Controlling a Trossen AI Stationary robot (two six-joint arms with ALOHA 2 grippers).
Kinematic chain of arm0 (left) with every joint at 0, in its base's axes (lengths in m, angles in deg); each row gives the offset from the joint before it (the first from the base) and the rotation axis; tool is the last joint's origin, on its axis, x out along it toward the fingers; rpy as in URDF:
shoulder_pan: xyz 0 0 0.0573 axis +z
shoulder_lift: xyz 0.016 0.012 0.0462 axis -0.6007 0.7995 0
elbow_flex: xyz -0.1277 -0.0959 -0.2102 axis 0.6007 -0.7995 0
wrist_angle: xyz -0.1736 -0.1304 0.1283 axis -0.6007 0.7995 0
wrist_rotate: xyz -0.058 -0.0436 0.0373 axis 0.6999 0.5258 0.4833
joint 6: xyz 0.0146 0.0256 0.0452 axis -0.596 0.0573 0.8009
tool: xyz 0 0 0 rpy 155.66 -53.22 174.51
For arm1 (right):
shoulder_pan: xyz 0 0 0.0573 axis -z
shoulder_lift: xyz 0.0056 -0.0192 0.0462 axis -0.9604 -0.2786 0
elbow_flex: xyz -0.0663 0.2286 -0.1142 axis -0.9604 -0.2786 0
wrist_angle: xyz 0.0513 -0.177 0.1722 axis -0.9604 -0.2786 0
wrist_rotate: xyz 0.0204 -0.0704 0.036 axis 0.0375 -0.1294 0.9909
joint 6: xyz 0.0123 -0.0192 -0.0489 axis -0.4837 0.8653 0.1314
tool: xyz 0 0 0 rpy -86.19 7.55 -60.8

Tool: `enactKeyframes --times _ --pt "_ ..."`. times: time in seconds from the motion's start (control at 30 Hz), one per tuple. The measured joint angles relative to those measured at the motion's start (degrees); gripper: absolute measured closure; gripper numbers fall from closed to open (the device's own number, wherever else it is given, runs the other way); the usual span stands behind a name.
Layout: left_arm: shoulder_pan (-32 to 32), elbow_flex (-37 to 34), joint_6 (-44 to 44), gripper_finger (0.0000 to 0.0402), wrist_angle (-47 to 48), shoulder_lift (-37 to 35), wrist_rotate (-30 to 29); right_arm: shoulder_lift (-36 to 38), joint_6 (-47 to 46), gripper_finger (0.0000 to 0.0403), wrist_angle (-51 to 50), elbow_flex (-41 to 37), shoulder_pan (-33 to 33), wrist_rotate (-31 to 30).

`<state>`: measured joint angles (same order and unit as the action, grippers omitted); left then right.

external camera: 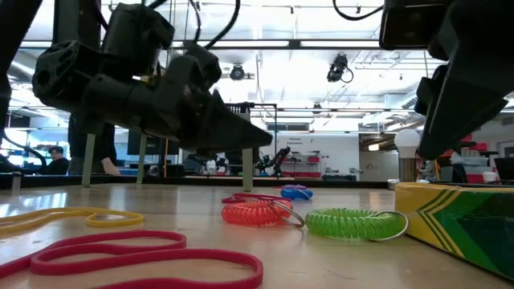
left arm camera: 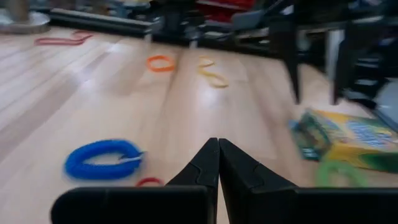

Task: Pick & Place Office Desk Supplies
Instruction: Put the red rubber band into the top left black bin on the shelf

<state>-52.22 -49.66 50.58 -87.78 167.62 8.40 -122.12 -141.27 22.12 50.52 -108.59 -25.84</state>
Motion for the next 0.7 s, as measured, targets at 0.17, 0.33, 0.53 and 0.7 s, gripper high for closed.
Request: enactKeyframes --times 0.17,0.33,0.53,0.7 --pt "-0.7 3.8 -0.6 0.0341 12.9 0.0 -1.4 0.0 0.9 0.0236 -1.0 0.0 0.9 0.6" --pt "-3.3 8.1 6.4 0.0281 24.8 0.0 -11.1 0.0 3.8 0.0235 -3.3 0.0 2.7 0.9" --pt "-3.3 9.1 2.1 0.0219 33.3 -2.5 -18.4 0.0 6.8 0.0235 -4.2 0.0 4.7 0.7" --pt "-1.8 9.1 -1.6 0.0193 40.2 -4.5 -21.6 0.0 9.6 0.0235 -4.6 0.0 6.4 0.9"
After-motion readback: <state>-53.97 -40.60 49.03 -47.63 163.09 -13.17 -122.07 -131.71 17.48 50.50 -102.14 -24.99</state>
